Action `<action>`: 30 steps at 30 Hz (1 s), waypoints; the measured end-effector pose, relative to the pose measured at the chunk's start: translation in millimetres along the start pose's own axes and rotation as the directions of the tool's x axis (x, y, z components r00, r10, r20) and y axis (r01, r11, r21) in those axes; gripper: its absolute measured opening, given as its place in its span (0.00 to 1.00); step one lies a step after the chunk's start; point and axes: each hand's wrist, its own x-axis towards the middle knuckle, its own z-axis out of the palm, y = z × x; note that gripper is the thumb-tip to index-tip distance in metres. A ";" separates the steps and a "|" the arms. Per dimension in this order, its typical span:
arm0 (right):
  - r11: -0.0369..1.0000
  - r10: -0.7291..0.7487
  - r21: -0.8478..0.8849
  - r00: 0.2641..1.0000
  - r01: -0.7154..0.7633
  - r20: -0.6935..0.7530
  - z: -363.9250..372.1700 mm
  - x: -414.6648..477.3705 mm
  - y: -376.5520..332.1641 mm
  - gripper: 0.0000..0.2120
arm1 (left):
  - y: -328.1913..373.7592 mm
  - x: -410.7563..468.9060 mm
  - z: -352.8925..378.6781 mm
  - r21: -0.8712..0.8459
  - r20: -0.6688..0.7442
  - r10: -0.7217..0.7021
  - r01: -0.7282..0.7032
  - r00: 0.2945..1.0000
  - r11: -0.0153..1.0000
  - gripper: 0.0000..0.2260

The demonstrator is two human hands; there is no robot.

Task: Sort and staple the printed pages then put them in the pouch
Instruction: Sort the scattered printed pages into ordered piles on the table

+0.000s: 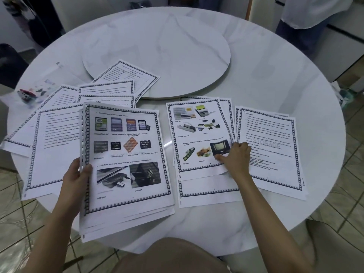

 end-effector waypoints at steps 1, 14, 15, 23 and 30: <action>1.000 0.000 0.001 1.000 0.000 0.007 0.1 0.1 -1.7 0.33 | 0.1 0.6 0.5 -0.006 0.002 -0.005 0.005 1.000 1.000 0.13; 0.881 -0.021 0.473 0.996 -0.024 0.090 -19.3 7.1 -6.6 0.20 | 4.4 -5.0 17.3 -0.109 0.072 -0.038 0.046 0.997 0.993 0.10; 0.855 -0.012 0.517 0.995 -0.042 0.101 -21.9 7.0 -5.6 0.22 | 4.5 -5.0 19.1 -0.111 0.075 -0.044 0.053 0.996 0.992 0.10; 0.813 -0.048 0.582 0.991 -0.033 0.124 -27.0 6.7 9.2 0.21 | 7.0 1.3 19.8 -0.106 0.085 -0.011 0.020 0.996 0.994 0.12; 0.893 -0.036 0.440 0.989 0.095 -0.141 -17.7 -17.3 11.8 0.19 | 5.3 6.8 15.3 -0.172 0.077 -0.017 0.030 0.997 0.985 0.09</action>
